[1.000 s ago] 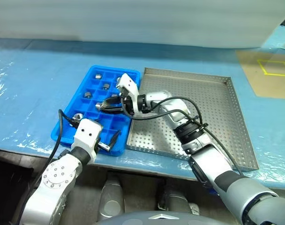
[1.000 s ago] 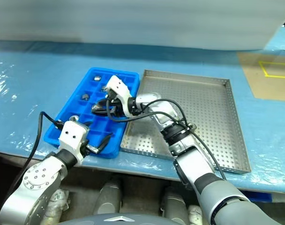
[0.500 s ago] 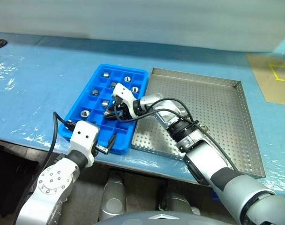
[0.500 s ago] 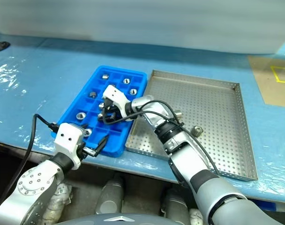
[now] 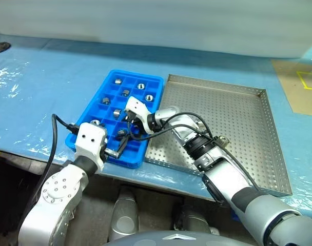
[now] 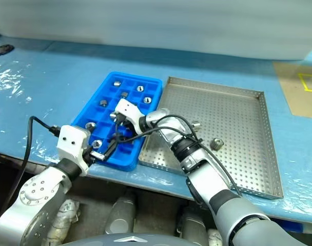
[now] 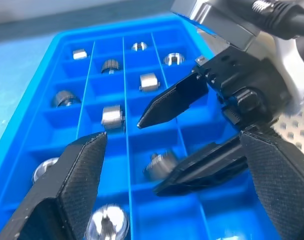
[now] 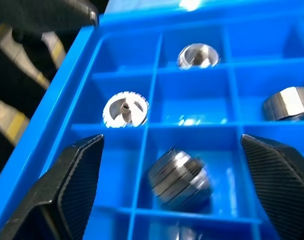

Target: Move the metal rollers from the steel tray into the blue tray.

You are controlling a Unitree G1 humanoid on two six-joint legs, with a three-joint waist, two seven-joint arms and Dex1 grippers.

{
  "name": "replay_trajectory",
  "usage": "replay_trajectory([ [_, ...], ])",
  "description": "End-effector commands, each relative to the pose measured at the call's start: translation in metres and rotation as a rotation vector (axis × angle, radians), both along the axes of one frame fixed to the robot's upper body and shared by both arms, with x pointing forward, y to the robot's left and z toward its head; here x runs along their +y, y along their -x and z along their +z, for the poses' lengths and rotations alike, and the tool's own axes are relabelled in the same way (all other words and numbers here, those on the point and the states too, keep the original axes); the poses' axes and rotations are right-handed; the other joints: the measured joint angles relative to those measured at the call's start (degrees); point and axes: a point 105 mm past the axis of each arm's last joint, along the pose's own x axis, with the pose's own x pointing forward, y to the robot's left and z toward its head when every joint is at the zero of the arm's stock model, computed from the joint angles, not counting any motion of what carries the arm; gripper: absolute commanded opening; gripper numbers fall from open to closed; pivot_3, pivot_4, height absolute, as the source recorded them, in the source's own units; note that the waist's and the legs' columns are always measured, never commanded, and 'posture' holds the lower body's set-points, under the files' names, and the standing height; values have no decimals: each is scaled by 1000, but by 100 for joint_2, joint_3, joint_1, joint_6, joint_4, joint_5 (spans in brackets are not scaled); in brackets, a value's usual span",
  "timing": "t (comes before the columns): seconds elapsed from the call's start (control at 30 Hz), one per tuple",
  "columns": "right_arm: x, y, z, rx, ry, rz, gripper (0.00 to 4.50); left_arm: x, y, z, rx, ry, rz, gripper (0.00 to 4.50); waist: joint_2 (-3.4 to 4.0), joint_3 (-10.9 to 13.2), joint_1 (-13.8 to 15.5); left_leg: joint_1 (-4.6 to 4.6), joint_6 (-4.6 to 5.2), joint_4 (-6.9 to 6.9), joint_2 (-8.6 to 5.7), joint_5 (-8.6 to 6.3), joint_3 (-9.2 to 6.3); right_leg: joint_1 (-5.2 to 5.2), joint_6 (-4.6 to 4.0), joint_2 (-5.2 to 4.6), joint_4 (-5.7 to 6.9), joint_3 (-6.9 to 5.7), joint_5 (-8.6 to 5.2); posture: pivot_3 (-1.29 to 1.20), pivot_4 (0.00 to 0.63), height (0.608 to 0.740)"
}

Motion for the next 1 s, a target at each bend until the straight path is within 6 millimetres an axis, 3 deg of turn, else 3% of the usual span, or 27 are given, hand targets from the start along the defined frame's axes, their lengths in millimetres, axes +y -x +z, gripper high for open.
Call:
replay_trajectory([
  [0.03,-12,-15,43,-88,-177,-84,4352,-7,-9,12,-61,23,-65,4500,0,0,-27,0,-3,2,0,2,0,0,0,0,3,0,0,329,150,740],
  [0.23,-62,-43,50,-126,-197,-309,4352,-22,-38,19,-101,33,-181,4500,-2,-1,-210,-1,-18,27,-3,11,2,1,2,-1,22,4,1,174,150,740],
  [0.4,-111,-63,34,-116,-112,-565,4352,-39,-58,17,-101,46,-269,4500,-4,-2,-510,4,-25,35,-4,16,3,0,2,0,43,9,2,77,150,740],
  [0.53,-139,-65,19,-93,-52,-685,4352,-50,-66,16,-106,42,-330,4500,-5,-3,-709,4,-27,34,-5,18,3,0,3,1,44,10,2,11,150,740],
  [0.73,-156,-54,-4,4,20,-729,4352,-57,-72,16,-114,36,-375,4500,-5,-3,-954,11,-27,32,-4,18,7,0,1,3,45,13,2,-35,150,740],
  [1.0,-164,-41,-33,124,100,-748,4352,-60,-69,13,-98,20,-430,4500,-5,-3,-971,16,-26,37,-4,18,10,3,-1,2,50,18,3,-36,150,740],
])
